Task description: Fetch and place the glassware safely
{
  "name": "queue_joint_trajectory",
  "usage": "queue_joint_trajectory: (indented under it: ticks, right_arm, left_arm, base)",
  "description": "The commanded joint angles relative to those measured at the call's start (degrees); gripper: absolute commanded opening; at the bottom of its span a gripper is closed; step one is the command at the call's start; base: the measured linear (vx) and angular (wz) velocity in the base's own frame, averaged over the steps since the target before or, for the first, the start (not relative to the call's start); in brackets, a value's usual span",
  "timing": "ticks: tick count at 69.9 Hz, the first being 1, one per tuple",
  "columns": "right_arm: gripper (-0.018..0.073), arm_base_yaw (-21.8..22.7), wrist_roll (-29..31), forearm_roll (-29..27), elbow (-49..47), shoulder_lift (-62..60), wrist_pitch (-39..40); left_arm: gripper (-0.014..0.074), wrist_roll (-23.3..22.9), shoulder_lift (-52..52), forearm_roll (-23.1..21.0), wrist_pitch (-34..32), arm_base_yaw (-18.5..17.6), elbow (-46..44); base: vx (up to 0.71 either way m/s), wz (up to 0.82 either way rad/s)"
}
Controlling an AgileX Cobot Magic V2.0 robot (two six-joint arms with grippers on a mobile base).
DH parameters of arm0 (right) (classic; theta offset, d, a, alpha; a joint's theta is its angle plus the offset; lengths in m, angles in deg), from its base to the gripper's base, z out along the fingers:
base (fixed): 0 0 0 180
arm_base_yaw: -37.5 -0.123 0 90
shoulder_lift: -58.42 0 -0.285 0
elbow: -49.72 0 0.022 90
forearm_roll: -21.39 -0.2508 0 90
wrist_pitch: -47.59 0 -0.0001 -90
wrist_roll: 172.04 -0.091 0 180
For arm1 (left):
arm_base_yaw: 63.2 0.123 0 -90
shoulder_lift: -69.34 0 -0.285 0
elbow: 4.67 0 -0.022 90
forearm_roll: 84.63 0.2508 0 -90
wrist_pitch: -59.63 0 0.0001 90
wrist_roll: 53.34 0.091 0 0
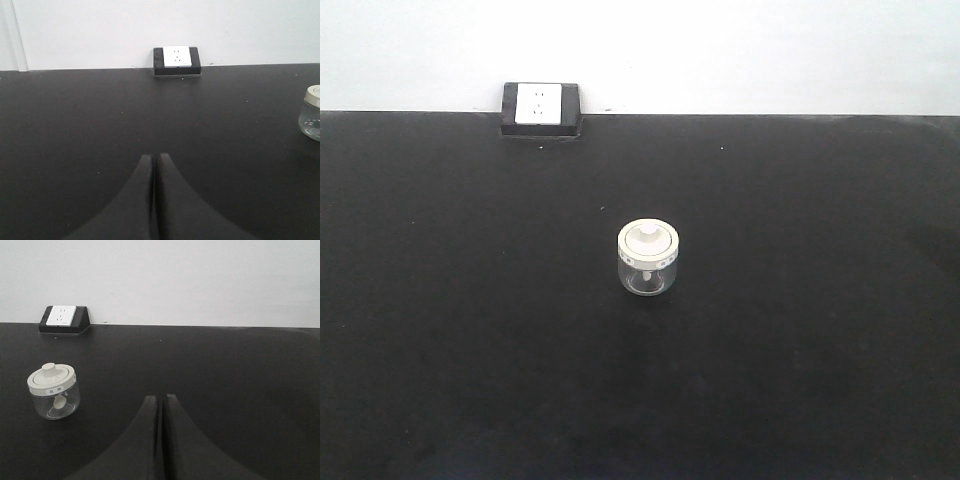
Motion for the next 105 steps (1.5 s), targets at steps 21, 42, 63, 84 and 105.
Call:
queue_joint_trajectory:
  ticks: [21, 42, 63, 84, 105]
  right_arm:
    - [-0.0001, 0.30, 0.31, 0.93, -1.60, 0.71, 3.44]
    - [-0.0001, 0.30, 1.51, -2.77, -1.60, 0.71, 2.95]
    - [-0.0001, 2.92, 24.85, -21.17, -1.45, 0.71, 2.01]
    - [-0.0001, 17.22, 28.77, -30.13, 0.98, 0.43, 4.78]
    - [-0.0001, 19.64, 28.82, -31.08, 13.50, -4.59, 17.10]
  left_arm:
    - [-0.0007, -0.21, -0.66, -0.58, -3.93, -0.38, 1.75]
    - [-0.0007, -0.21, -0.66, -0.58, -3.93, -0.38, 1.75]
    - [-0.0007, -0.21, -0.66, -0.58, -3.93, -0.38, 1.75]
    - [-0.0007, -0.21, -0.66, -0.58, -3.93, -0.38, 1.75]
    - [-0.0007, -0.21, -0.66, -0.58, -3.93, -0.38, 1.75]
  base:
    - [0.00, 0.00]
    - [0.00, 0.00]
    - [0.00, 0.00]
    - [0.00, 0.00]
    - [0.00, 0.00]
